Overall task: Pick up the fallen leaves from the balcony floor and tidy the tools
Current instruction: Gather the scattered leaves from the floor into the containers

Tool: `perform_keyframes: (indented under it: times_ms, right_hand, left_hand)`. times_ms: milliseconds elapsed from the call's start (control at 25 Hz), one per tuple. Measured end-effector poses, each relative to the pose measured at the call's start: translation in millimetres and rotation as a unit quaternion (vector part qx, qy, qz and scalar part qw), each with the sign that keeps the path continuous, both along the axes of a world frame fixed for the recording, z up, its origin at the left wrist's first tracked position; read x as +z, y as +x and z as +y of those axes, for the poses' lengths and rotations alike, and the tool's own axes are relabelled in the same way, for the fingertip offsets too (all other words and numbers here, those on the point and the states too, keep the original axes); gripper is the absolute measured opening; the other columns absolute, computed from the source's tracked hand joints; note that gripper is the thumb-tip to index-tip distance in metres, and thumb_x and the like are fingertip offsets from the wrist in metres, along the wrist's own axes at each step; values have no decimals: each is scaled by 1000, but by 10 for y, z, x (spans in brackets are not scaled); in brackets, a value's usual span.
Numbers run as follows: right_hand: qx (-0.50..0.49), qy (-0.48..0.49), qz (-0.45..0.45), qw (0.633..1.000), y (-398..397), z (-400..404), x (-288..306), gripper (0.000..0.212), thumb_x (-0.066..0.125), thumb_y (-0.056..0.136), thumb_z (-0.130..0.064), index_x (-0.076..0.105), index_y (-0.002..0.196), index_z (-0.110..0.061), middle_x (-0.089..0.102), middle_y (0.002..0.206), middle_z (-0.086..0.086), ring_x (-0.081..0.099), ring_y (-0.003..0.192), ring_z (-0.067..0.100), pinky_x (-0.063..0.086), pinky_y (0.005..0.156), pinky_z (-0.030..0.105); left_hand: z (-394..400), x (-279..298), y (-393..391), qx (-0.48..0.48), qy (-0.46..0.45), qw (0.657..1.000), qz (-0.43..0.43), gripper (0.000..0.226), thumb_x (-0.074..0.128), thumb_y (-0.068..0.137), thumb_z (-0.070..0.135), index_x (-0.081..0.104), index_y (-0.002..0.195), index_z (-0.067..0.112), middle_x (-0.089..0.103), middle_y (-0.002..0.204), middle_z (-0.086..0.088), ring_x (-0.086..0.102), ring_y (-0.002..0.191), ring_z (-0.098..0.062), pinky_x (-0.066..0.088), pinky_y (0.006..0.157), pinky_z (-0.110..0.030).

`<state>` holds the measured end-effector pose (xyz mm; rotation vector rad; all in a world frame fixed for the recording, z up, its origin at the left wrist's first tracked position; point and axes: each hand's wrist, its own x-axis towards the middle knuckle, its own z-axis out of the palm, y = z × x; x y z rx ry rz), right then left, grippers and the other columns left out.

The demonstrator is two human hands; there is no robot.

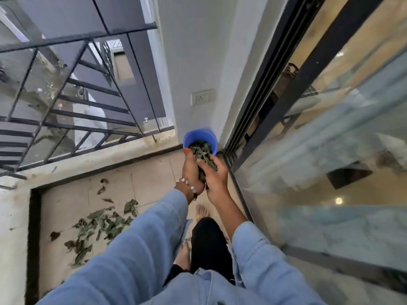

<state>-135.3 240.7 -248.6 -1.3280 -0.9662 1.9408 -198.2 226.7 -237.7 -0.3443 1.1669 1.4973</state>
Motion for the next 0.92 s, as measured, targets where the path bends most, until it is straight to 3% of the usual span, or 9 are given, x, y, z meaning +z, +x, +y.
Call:
perform_keyframes:
  times_ms: [280,440,520,600,720,760,840,920]
  right_hand:
    - [-8,-141,-11,990,-785,1606,-944,50,75,77,-7,59,124,-8,68,112,18,68,98,29,56,79,34]
    - [8,-169,-52,984,-1182,2311,-1644,50,75,78,-5,58,124,-8,68,109,19,68,94,29,57,77,33]
    - [20,-170,-66,983,-1346,2581,-2113,49,74,79,-7,58,125,-5,69,107,20,69,89,29,58,72,34]
    - [29,-161,-82,983,-1498,2784,-2636,49,75,80,-14,58,126,-6,71,106,18,70,89,27,58,72,35]
    - [13,-146,-109,983,-1670,3003,-3400,48,71,84,-34,59,125,-13,69,112,9,67,100,26,56,86,43]
    - [4,-150,-143,978,-1694,3053,-3628,49,67,85,-43,59,125,-15,67,114,5,65,101,25,54,88,42]
    - [-6,-177,-207,962,-1636,3081,-3861,47,58,87,-55,59,115,-18,62,102,0,60,90,19,52,79,37]
    - [-18,-199,-239,950,-1563,3042,-4031,36,53,91,-53,57,89,-17,50,78,0,48,67,14,42,62,31]
  left_hand:
    - [1302,-885,-851,43,-46,998,-14,71,28,97,60,55,131,4,62,126,-17,59,118,-28,42,107,-40]
    - [1885,-1606,-1269,40,-102,994,-5,57,35,99,53,62,116,7,69,107,-11,63,101,-23,49,93,-36]
    - [2165,-2033,-1457,21,-133,991,-8,50,35,99,52,63,104,10,69,94,-8,64,89,-20,54,74,-28]
    - [2377,-2522,-1637,-8,-141,990,-17,58,33,97,58,64,109,11,70,96,-8,65,83,-18,53,62,-24]
    - [2581,-3298,-1907,-57,-134,989,-32,88,38,77,83,59,129,15,65,123,-11,62,112,-26,49,98,-39]
    - [2597,-3493,-1986,-53,-140,988,-39,90,37,78,83,55,134,14,61,129,-11,59,118,-28,46,101,-41]
    - [2506,-3696,-2121,-1,-181,983,-32,77,30,90,71,47,138,14,52,137,-5,51,125,-28,44,98,-40]
    - [2368,-3884,-2204,4,-228,974,-13,71,27,93,68,45,139,17,47,141,1,45,131,-25,40,102,-41]
